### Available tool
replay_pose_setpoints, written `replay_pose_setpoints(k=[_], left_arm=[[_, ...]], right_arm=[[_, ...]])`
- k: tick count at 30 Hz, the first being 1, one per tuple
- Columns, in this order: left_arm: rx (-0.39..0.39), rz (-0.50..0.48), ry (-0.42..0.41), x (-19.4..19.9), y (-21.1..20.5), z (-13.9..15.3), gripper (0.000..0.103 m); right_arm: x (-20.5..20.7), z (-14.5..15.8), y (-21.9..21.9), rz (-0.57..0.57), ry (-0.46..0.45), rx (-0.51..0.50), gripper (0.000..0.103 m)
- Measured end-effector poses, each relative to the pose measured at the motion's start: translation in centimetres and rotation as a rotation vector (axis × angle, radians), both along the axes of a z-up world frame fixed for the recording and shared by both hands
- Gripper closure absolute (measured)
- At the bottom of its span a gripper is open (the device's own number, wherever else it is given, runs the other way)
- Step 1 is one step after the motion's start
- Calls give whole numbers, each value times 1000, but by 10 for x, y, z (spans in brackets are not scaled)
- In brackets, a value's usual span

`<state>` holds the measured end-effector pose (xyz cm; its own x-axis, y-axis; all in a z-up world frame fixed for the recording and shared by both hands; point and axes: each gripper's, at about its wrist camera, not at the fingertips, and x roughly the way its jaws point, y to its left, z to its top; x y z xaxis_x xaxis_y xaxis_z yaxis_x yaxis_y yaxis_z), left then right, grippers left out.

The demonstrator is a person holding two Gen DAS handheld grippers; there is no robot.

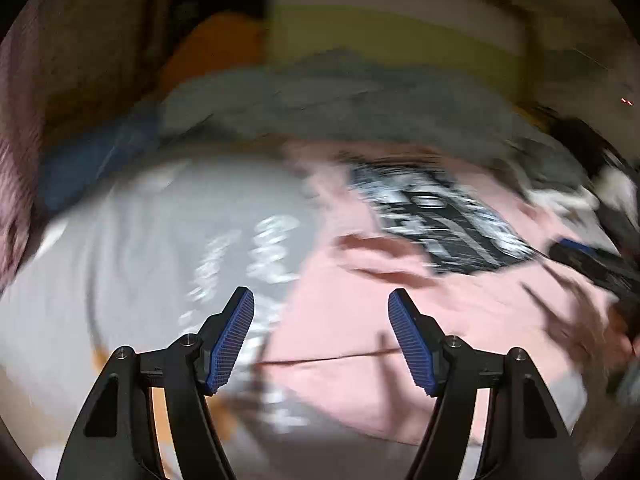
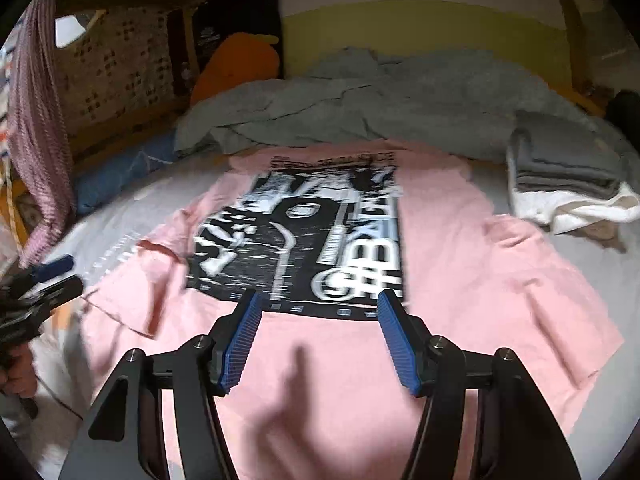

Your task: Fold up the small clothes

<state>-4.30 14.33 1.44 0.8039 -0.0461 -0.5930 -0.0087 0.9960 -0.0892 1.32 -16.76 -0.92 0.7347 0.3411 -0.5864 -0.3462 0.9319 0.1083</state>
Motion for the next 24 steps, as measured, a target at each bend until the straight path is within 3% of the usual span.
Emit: replay_pose_setpoints(k=[3,8,10,12,14,19,21,23,24], left_arm=[[-132,37,97,9,25,-13,39],[-345,22,171,10,49,-33,43],[-407,58,199,12,59,-42,54],[-358,125,190,7,60,-41,89],[-307,157,174,4,56,-40,101],[-374,36,155,-5,49,-34,101],[-349,43,174,-6,48,-36,79],[-360,39,189,-2,44,-41,75],[-367,33,191,-2,44,-41,72]], right_arm=[[6,9,18,70,35,37,41],[16,30,71,219,52,57,41],[25,37,98,277,74,83,41],[42,38,127,334,122,102,41],[60,29,158,357,172,92,41],[87,-9,214,388,262,0,42],[89,-20,227,392,249,-45,44],[92,-26,234,374,228,-87,52],[94,-29,237,365,224,-103,66]])
